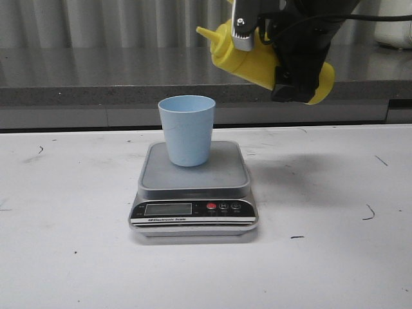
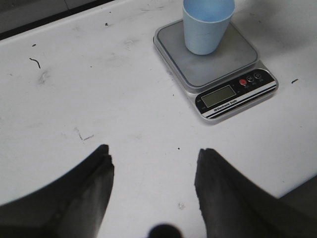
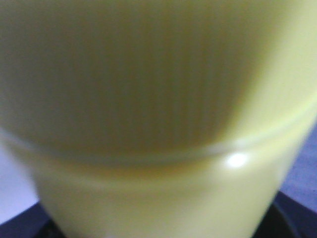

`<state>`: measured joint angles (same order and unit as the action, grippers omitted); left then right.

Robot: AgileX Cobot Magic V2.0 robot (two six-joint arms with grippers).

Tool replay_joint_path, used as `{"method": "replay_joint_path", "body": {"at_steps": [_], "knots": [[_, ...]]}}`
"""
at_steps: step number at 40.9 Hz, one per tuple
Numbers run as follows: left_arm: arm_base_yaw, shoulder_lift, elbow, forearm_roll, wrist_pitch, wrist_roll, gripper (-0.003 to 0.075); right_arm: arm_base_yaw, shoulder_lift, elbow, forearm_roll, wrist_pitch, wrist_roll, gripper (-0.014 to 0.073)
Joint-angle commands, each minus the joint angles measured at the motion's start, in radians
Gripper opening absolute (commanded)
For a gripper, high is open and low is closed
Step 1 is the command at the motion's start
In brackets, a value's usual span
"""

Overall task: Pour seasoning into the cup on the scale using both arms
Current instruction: 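Lift the yellow bottle and tilt its nozzle down toward the cup, then tilt the yellow bottle back upright with the right gripper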

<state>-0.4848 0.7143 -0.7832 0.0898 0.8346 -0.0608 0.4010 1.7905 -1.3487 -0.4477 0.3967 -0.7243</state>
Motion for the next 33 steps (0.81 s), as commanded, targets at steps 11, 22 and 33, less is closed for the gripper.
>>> {"method": "replay_joint_path", "body": {"at_steps": [11, 22, 33], "knots": [[-0.003, -0.003, -0.027, -0.003, -0.077, -0.004, 0.0364, 0.067, -0.005, -0.098, -0.589, 0.065, 0.244, 0.0298], [-0.003, -0.003, -0.027, -0.003, -0.077, -0.004, 0.0364, 0.147, 0.032, -0.099, -0.927, 0.158, 0.418, 0.0298], [-0.003, -0.003, -0.027, -0.003, -0.077, -0.004, 0.0364, 0.161, 0.044, -0.099, -1.038, 0.205, 0.443, 0.0298]]}}
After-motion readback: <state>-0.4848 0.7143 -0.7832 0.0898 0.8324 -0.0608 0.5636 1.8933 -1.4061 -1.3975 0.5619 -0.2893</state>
